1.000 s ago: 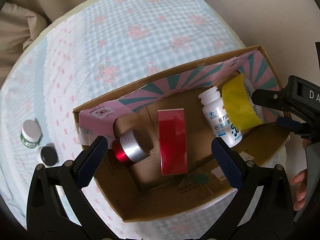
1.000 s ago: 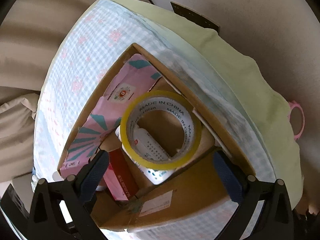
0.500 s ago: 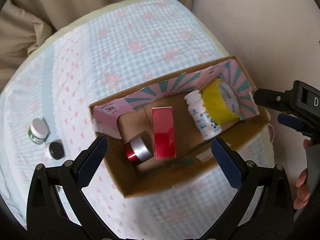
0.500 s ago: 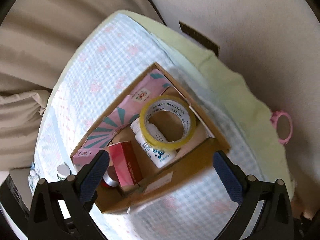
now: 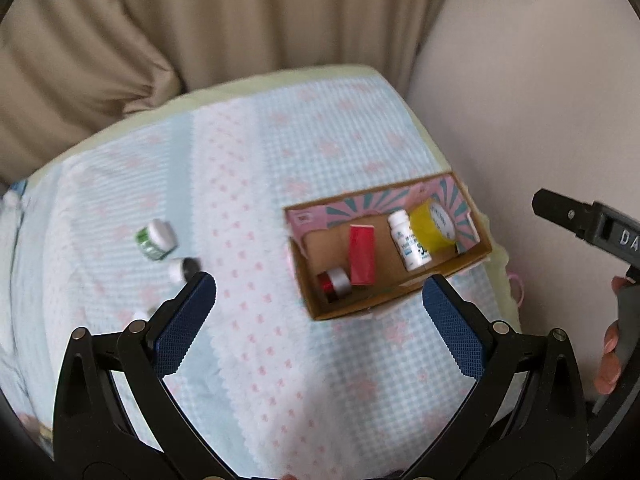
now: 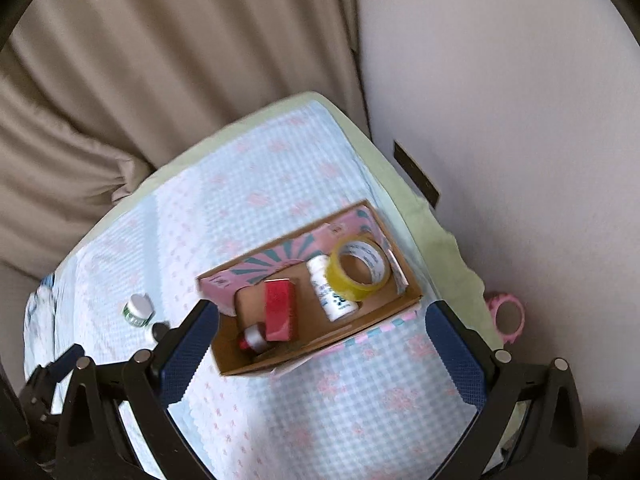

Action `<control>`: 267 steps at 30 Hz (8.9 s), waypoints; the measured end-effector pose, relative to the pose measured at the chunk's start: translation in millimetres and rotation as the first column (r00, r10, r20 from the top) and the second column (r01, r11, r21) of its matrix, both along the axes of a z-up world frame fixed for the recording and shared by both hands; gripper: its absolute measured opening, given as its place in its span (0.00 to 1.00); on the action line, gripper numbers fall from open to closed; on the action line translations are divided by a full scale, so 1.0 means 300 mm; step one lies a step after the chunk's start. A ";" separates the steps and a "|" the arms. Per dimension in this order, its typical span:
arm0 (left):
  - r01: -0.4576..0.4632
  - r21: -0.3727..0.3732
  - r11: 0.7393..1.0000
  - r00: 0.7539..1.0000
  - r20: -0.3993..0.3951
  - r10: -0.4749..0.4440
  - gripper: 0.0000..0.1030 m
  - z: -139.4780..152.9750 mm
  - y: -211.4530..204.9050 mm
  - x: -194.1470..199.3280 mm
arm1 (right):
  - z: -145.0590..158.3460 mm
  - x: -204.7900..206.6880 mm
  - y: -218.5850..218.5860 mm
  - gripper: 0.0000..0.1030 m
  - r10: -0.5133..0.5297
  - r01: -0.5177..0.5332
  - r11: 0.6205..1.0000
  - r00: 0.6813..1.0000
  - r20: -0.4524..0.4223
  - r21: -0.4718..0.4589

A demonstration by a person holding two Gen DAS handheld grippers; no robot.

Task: Organize rigid objects
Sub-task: 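Withdraw both tools from the box toward the remaining jars, then grasp the white round jar with the left tool while the right tool grasps the black-lid jar, then carry the white jar with the left tool while the right tool carries the black-lid jar to the box, then open both tools to release the white jar and black-lid jar into the box, then withdraw both tools toward the green-label jar and white earbud case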

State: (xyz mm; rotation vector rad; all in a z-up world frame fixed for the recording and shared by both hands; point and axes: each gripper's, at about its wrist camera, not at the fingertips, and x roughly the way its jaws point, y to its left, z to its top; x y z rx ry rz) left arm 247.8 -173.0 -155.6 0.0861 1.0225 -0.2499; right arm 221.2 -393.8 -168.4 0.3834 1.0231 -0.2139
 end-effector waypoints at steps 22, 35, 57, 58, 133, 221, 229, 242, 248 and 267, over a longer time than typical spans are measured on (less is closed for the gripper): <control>-0.484 -0.106 0.868 0.870 0.045 0.491 1.00 0.067 0.861 -0.285 | 0.156 -0.012 0.710 1.00 0.473 -0.465 0.880 0.876 0.093 -0.095; -0.714 -0.131 0.687 0.699 -0.108 0.706 1.00 -0.282 1.148 -0.239 | -0.123 0.284 1.097 1.00 0.668 -0.671 0.740 0.741 -0.064 -0.048; -0.824 -0.163 0.543 0.567 -0.228 0.792 0.99 -1.045 1.097 0.076 | -0.830 0.680 1.321 0.98 0.618 -0.650 0.759 0.703 -0.351 0.036; -0.827 -0.165 0.537 0.562 -0.222 0.797 0.99 -1.067 1.090 0.086 | -0.859 0.685 1.334 0.98 0.618 -0.657 0.754 0.699 -0.359 0.019; -0.255 -0.199 0.946 0.953 0.116 0.281 0.66 -0.013 0.673 0.000 | 0.092 0.142 0.757 0.50 0.467 -0.466 0.884 0.884 0.015 -0.038; 0.070 0.012 0.997 0.956 -0.288 -0.064 1.00 -0.410 -0.401 0.282 | -0.381 0.384 -0.163 1.00 0.434 -0.448 0.894 0.868 -0.243 -0.004; 0.069 -0.035 0.997 0.983 -0.169 -0.074 1.00 -0.170 -0.236 0.171 | -0.179 0.289 -0.086 1.00 0.407 -0.413 0.911 0.893 -0.193 0.012; 0.111 -0.095 0.989 0.994 -0.009 -0.112 1.00 0.120 0.227 0.012 | 0.122 0.057 0.263 1.00 0.346 -0.357 0.920 0.933 -0.096 -0.162; 0.114 -0.108 0.988 0.993 0.023 -0.113 1.00 0.163 0.532 -0.008 | 0.184 -0.037 0.504 1.00 0.277 -0.284 0.930 0.959 -0.063 -0.232; 0.328 0.079 0.941 0.942 -0.105 -0.319 1.00 -0.145 1.081 0.334 | -0.160 -0.010 1.142 1.00 0.168 -0.175 0.984 0.968 -0.187 -0.023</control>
